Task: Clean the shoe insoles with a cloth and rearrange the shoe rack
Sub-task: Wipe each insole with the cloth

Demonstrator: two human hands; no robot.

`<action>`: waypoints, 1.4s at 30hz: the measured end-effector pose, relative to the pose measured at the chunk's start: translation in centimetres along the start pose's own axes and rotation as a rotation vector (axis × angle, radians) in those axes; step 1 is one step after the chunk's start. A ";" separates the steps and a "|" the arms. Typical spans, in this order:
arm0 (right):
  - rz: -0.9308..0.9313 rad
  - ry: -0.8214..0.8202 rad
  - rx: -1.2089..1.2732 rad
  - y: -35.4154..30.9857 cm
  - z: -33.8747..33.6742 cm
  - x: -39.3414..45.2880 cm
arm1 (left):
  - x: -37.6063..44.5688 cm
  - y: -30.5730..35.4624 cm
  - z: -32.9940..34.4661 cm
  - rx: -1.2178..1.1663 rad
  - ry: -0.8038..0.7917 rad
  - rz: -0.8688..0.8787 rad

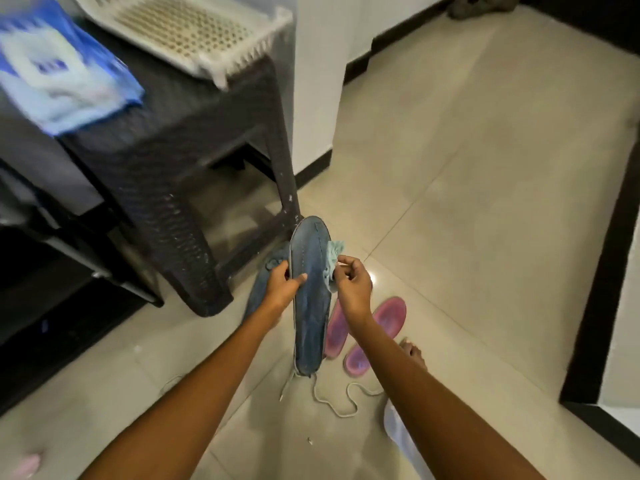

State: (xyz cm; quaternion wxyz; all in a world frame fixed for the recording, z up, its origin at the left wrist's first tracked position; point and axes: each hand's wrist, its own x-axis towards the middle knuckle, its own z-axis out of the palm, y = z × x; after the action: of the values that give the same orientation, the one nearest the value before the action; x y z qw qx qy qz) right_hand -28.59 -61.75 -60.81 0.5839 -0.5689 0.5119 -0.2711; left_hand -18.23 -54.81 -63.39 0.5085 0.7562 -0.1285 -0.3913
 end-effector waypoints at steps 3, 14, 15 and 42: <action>-0.110 0.035 -0.079 -7.2 0.1 -4.1 | -6.1 5.6 -3.7 -0.221 -0.030 0.011; -0.551 -0.222 -0.216 -22.8 2.4 -23.5 | -28.4 17.3 -16.7 -0.895 -0.192 0.101; -0.584 -0.250 -0.211 -23.4 2.5 -25.1 | -29.6 17.6 -17.8 -0.967 -0.190 0.133; -1.088 0.098 -0.660 -33.8 2.4 -33.2 | -37.6 21.5 -19.6 -1.123 -0.254 0.318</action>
State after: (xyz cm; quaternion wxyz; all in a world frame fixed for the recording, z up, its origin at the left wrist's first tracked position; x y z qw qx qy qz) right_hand -28.39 -37.94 -19.72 0.1327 -0.8842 0.2323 -0.3828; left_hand -24.56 -29.09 -23.88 0.8634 0.2905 -0.0734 -0.4060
